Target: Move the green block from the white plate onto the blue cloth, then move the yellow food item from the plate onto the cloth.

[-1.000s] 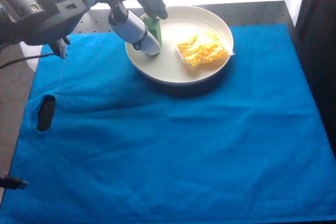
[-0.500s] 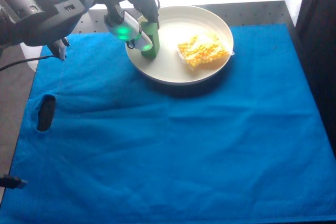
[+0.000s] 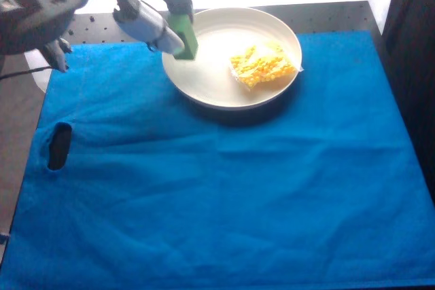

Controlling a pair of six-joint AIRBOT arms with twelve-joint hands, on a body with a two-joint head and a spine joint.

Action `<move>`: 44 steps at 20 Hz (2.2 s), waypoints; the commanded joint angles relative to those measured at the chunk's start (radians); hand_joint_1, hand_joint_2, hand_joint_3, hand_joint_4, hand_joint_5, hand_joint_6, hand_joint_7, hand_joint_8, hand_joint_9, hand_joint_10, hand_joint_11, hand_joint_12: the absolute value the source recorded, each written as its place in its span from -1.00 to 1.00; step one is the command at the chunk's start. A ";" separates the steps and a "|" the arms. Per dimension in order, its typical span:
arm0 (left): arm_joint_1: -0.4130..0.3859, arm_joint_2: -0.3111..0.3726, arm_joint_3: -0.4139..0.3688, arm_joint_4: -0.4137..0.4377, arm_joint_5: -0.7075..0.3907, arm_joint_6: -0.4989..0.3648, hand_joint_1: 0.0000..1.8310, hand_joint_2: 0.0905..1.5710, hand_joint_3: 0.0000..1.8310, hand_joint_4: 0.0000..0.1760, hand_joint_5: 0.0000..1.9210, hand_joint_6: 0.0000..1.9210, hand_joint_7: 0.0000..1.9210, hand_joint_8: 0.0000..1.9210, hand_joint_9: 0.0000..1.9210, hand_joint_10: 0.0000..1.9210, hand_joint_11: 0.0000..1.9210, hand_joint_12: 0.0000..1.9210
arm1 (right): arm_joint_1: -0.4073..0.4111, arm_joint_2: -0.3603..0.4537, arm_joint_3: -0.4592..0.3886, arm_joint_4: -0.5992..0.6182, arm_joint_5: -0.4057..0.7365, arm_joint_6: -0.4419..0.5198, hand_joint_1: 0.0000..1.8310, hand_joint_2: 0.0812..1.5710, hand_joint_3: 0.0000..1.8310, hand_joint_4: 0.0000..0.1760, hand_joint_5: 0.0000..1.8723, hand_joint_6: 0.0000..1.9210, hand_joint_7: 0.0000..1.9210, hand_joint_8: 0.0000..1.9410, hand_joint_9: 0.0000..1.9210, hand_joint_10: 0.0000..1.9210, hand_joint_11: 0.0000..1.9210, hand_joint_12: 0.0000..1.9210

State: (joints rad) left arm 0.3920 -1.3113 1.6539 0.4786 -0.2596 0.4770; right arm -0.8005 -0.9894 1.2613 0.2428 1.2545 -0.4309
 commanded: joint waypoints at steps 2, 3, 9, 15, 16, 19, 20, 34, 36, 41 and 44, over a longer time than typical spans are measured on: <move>-0.033 0.037 -0.023 0.011 -0.123 -0.033 0.23 0.31 -1.00 -1.00 0.13 -0.18 0.01 -0.99 -0.24 -0.92 -0.90 0.49 | 0.012 -0.001 0.002 0.011 0.117 0.005 -0.81 0.26 -1.00 -0.83 -0.72 -1.00 -0.51 -1.00 -0.68 -1.00 -0.92 -0.11; -0.040 0.053 -0.039 0.022 -0.123 -0.033 0.22 0.32 -1.00 -1.00 0.13 -0.17 -0.01 -1.00 -0.27 -0.94 -0.96 0.53 | 0.011 -0.001 0.002 0.011 0.117 0.005 -0.84 0.28 -1.00 -0.68 -0.73 -1.00 -0.53 -1.00 -0.70 -1.00 -0.92 -0.18; -0.050 0.149 -0.142 0.091 -0.139 -0.033 0.20 0.22 -1.00 1.00 0.34 -0.54 0.07 -0.96 -0.27 -0.85 -1.00 0.42 | 0.010 -0.007 0.001 0.019 0.117 0.005 -0.80 0.24 -1.00 -0.29 -0.70 -1.00 -0.51 -1.00 -0.69 -1.00 -0.88 -0.40; 0.002 0.167 -0.166 0.105 -0.141 -0.033 0.18 0.28 -1.00 0.59 0.21 -0.30 0.07 -0.96 -0.46 -0.20 -1.00 0.73 | 0.001 -0.009 0.000 0.025 0.117 0.005 -0.80 0.24 -1.00 -0.38 -0.70 -1.00 -0.50 -1.00 -0.67 -1.00 -0.85 -0.39; 0.005 0.175 -0.175 0.110 -0.141 -0.033 0.19 0.24 -1.00 0.91 0.29 -0.45 0.09 -0.94 -0.55 0.07 -1.00 0.83 | 0.000 -0.009 0.000 0.025 0.117 0.005 -0.78 0.23 -1.00 -0.39 -0.70 -1.00 -0.50 -1.00 -0.67 -1.00 -0.85 -0.38; 0.009 0.214 -0.212 0.146 -0.137 -0.034 0.20 0.26 -1.00 0.33 0.23 -0.34 -0.01 -0.98 -0.55 -0.21 -1.00 0.61 | -0.004 -0.010 0.000 0.027 0.117 0.005 -0.76 0.19 -1.00 -0.32 -0.67 -1.00 -0.47 -1.00 -0.65 -1.00 -0.85 -0.33; 0.011 0.227 -0.228 0.159 -0.139 -0.034 0.21 0.27 -1.00 -0.08 0.21 -0.31 0.00 -0.98 -0.51 -0.28 -1.00 0.58 | -0.004 -0.010 0.001 0.028 0.117 0.005 -0.75 0.19 -1.00 -0.27 -0.67 -1.00 -0.48 -1.00 -0.66 -1.00 -0.85 -0.33; 0.063 0.288 -0.324 0.252 -0.153 -0.034 0.35 0.35 -1.00 -1.00 0.18 -0.35 -0.02 0.20 -0.25 -0.03 -0.58 0.56 | -0.010 -0.019 0.005 0.030 0.116 0.005 -0.71 0.21 -1.00 -0.26 -0.67 -1.00 -0.50 -1.00 -0.66 -1.00 -0.97 -0.11; 0.063 0.284 -0.325 0.265 -0.144 -0.034 0.36 0.32 -1.00 -1.00 0.25 -0.43 0.03 0.08 -0.20 -0.17 -0.59 0.45 | -0.010 -0.019 0.005 0.030 0.116 0.005 -0.73 0.18 -1.00 -0.27 -0.68 -1.00 -0.50 -1.00 -0.66 -1.00 -0.94 -0.15; 0.076 0.279 -0.330 0.286 -0.123 -0.034 0.38 0.29 -1.00 -1.00 0.27 -0.56 0.12 0.03 -0.11 0.01 -0.41 0.57 | -0.010 -0.022 0.006 0.030 0.116 0.005 -0.69 0.17 -1.00 -0.24 -0.66 -0.99 -0.49 -1.00 -0.65 -0.99 -0.95 -0.17; 0.089 0.268 -0.329 0.286 -0.118 -0.034 0.38 0.30 -1.00 -1.00 0.29 -0.62 0.10 0.08 -0.14 0.12 -0.44 0.68 | -0.010 -0.022 0.006 0.030 0.116 0.005 -0.69 0.17 -1.00 -0.33 -0.67 -1.00 -0.49 -1.00 -0.66 -1.00 -0.95 -0.17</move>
State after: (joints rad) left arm 0.4889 -1.0378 1.3262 0.7837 -0.3058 0.4450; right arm -0.8150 -1.0126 1.2617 0.2615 1.2526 -0.4309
